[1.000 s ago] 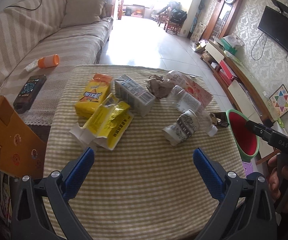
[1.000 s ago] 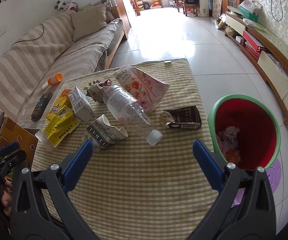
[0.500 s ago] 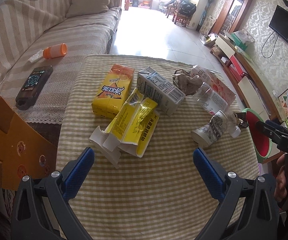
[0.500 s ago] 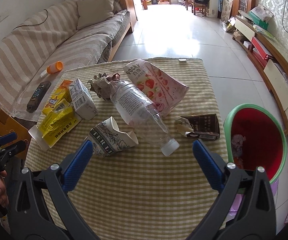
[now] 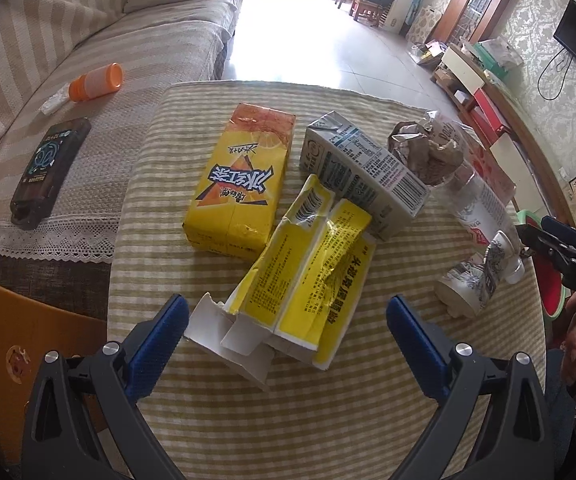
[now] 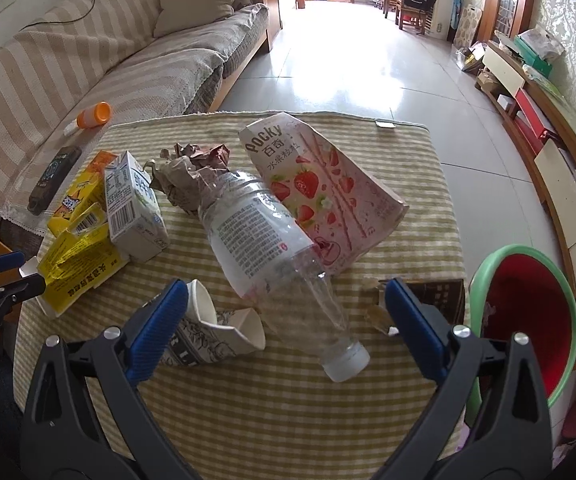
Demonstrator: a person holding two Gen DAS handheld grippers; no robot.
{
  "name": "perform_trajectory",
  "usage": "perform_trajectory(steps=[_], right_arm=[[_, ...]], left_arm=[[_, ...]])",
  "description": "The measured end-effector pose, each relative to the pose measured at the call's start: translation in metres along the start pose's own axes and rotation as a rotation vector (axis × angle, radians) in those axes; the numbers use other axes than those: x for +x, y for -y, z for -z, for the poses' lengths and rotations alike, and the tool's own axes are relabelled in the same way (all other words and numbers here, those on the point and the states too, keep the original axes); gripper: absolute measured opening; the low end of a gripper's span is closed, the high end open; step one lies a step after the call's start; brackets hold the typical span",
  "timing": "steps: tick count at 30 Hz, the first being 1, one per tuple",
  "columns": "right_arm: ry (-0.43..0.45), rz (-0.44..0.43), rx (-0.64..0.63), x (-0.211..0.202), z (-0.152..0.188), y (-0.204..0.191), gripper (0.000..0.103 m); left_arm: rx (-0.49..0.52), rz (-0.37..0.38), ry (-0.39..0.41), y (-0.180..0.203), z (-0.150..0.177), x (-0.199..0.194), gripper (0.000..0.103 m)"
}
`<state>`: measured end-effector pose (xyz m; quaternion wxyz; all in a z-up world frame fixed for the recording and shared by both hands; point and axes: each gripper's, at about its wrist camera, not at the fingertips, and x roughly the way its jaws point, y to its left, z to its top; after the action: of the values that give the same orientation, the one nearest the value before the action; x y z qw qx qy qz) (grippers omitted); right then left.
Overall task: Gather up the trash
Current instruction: 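Move both open tools back over the table toward the bottle and yellow wrapper, then grasp the clear plastic bottle with the right tool while the left tool grasps the yellow wrapper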
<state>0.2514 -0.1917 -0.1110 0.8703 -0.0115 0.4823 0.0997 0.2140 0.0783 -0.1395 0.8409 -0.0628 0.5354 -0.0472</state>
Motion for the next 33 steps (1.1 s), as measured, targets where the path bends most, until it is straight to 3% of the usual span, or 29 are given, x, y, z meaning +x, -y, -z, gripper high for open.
perform_trajectory(steps=[8, 21, 33], right_arm=[[-0.046, 0.015, -0.048, 0.032, -0.009, -0.006, 0.087], [-0.082, 0.019, -0.049, 0.049, -0.015, -0.005, 0.087], [-0.134, 0.022, -0.107, 0.062, -0.01, -0.017, 0.09]], left_arm=[[0.042, -0.032, -0.046, 0.0, -0.005, 0.023, 0.095], [0.101, -0.089, -0.092, 0.014, -0.009, 0.052, 0.095], [0.176, -0.161, -0.08, 0.037, -0.004, 0.051, 0.095]])
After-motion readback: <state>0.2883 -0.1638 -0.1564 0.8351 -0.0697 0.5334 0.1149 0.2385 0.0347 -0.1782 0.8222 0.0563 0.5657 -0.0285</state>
